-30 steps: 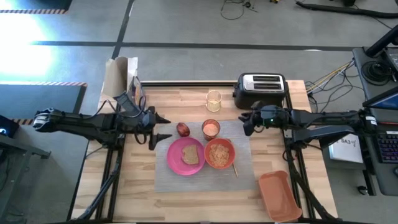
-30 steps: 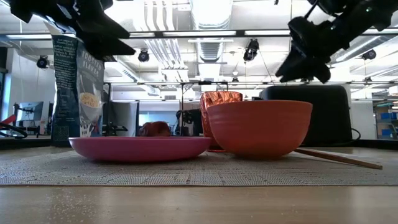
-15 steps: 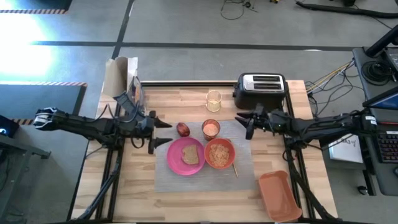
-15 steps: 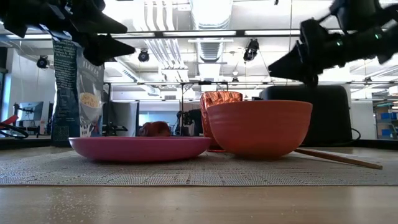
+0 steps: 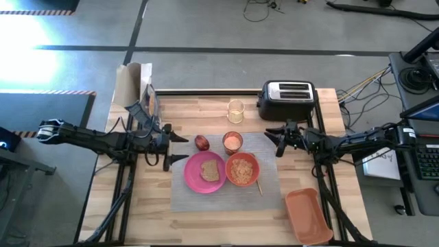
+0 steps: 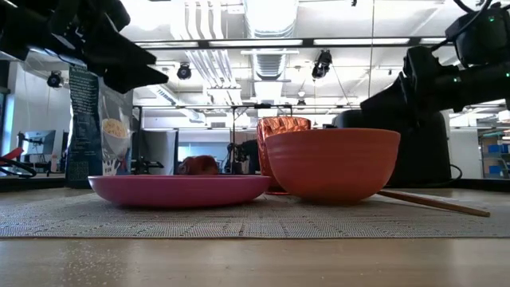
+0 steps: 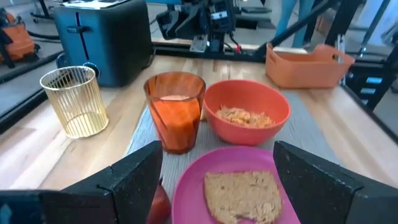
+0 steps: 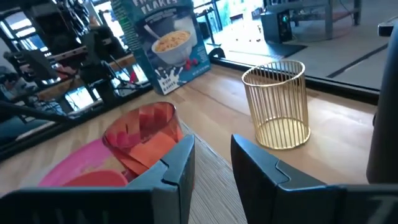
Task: Arrange a breakfast setting
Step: Return to Home Position
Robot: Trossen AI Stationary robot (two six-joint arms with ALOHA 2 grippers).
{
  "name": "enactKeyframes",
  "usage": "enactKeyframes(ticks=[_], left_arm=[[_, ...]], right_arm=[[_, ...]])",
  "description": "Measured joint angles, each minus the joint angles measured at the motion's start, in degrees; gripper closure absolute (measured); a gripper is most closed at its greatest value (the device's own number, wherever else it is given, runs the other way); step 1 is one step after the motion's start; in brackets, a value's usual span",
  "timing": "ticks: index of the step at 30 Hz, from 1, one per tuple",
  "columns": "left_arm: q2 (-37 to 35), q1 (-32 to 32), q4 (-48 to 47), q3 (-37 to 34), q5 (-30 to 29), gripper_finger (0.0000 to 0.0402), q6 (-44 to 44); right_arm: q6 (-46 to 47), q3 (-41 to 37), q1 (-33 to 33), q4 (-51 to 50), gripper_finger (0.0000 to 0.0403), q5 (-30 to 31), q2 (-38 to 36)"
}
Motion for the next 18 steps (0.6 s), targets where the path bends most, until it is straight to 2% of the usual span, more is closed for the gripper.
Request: enactKeyframes(ticks=[18], left_arm=[[0.1,0.0,0.8,0.0,0.1,0.0111,-5.5]], right_arm=[[0.0,0.0,0.0,-1.0,0.0305,0.0,0.0]])
